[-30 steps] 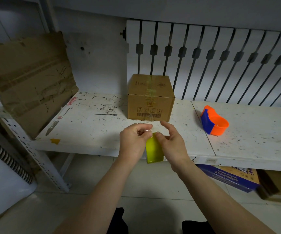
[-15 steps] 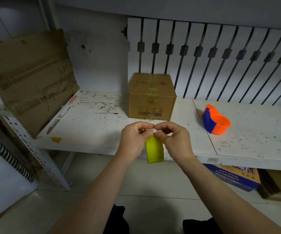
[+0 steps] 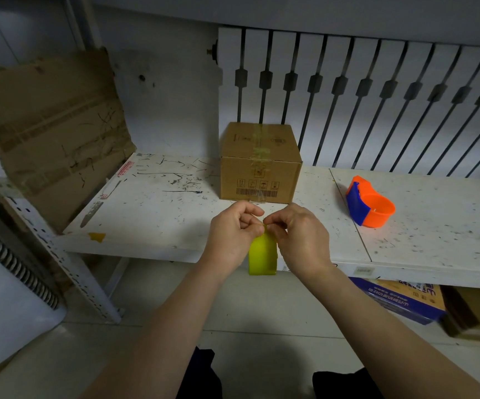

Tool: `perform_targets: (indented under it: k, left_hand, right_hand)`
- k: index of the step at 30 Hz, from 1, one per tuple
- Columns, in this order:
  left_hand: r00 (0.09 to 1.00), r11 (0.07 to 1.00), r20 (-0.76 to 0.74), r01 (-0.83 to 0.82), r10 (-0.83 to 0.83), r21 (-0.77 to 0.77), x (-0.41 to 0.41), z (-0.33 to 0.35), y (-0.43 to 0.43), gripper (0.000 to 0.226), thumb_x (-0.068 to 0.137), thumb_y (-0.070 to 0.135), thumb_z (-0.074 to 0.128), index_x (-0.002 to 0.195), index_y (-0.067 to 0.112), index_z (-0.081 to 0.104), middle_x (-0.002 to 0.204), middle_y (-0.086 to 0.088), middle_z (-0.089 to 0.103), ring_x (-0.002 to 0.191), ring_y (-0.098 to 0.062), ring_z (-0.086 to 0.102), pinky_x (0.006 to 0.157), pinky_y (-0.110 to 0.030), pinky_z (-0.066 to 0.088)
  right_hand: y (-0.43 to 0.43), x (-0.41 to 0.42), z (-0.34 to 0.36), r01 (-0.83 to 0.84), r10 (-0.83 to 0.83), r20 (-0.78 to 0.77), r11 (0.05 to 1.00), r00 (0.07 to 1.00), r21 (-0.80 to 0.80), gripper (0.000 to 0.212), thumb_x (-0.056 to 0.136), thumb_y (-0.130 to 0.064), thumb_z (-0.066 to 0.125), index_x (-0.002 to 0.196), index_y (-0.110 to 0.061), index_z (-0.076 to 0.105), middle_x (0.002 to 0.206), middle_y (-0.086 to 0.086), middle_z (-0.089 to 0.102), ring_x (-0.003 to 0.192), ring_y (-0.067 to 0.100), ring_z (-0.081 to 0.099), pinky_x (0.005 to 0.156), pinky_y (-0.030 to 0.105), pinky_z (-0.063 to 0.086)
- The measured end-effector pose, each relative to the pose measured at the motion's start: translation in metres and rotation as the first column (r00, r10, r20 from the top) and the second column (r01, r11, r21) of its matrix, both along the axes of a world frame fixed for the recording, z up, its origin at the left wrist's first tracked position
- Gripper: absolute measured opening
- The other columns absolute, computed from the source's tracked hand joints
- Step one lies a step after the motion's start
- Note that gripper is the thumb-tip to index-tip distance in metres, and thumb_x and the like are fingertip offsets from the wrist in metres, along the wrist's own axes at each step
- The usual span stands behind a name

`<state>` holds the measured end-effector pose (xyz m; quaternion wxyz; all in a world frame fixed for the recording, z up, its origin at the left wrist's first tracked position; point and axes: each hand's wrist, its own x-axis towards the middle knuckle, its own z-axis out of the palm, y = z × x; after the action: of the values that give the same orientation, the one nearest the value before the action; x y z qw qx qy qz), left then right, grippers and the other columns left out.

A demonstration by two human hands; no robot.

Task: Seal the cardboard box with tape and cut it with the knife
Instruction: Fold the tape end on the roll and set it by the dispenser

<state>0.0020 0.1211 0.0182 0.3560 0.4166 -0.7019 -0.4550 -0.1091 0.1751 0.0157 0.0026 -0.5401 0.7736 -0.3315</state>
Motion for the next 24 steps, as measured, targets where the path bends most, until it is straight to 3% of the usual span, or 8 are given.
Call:
perform_targets:
  k: [6,10,12,16,20,24]
  left_hand:
    - [0.992,0.992,0.081,-0.086,0.094,-0.095,-0.005,-0.002,0.003,0.033,0.073,-0.001,0.07,0.098,0.019,0.061,0.067,0.01,0.052,0.064,-0.011,0.052,0.076,-0.029,0.051]
    - [0.984,0.983,0.126,-0.11,0.129,-0.15,-0.008,-0.004,0.003,0.03,0.074,0.0,0.069,0.097,0.019,0.065,0.085,0.004,0.054,0.075,-0.014,0.052,0.074,-0.027,0.048]
    - [0.981,0.977,0.146,-0.1,0.129,-0.187,-0.007,-0.004,0.001,0.025,0.074,0.004,0.072,0.093,0.02,0.069,0.095,0.006,0.047,0.084,-0.013,0.05,0.078,-0.024,0.045]
    - [0.971,0.972,0.217,-0.05,0.101,-0.229,-0.005,-0.003,-0.005,0.011,0.07,0.018,0.077,0.081,0.019,0.073,0.095,0.008,0.047,0.109,-0.017,0.046,0.089,-0.03,0.043]
    - [0.978,0.974,0.208,0.023,0.026,-0.225,-0.01,-0.002,-0.006,0.025,0.066,0.016,0.079,0.089,0.02,0.071,0.096,0.006,0.05,0.101,-0.019,0.053,0.081,-0.028,0.044]
    - [0.991,0.979,0.127,-0.02,0.046,-0.202,-0.013,-0.003,-0.006,0.013,0.069,0.014,0.077,0.082,0.013,0.076,0.098,-0.003,0.065,0.096,-0.016,0.06,0.085,-0.027,0.046]
  right_hand:
    - [-0.002,0.006,0.001,0.041,-0.04,-0.016,0.998,0.999,0.049,0.014,0.089,-0.023,0.058,0.095,-0.021,0.071,0.103,-0.004,0.062,0.086,0.016,0.062,0.071,0.037,0.053]
    - [-0.001,0.007,0.002,0.042,-0.039,-0.046,0.997,0.998,0.062,0.017,0.09,-0.023,0.055,0.097,-0.02,0.07,0.105,-0.003,0.064,0.086,0.019,0.063,0.071,0.035,0.053]
    - [-0.001,0.006,0.003,0.041,-0.038,-0.037,0.996,0.999,0.073,0.017,0.09,-0.023,0.055,0.096,-0.02,0.071,0.105,-0.003,0.064,0.086,0.019,0.063,0.071,0.035,0.052]
    - [0.001,0.0,0.005,0.039,-0.038,-0.02,0.995,0.999,0.091,0.016,0.091,-0.023,0.055,0.093,-0.021,0.07,0.105,-0.004,0.064,0.087,0.017,0.063,0.071,0.032,0.049]
    - [0.002,-0.006,0.006,0.028,-0.026,-0.017,0.99,1.0,0.137,0.016,0.09,-0.025,0.055,0.094,-0.022,0.069,0.106,-0.003,0.063,0.09,0.019,0.063,0.074,0.032,0.047]
    - [0.003,-0.011,0.007,0.03,-0.03,-0.003,0.988,1.0,0.15,0.016,0.09,-0.029,0.054,0.092,-0.024,0.07,0.106,-0.004,0.064,0.091,0.018,0.063,0.075,0.033,0.048]
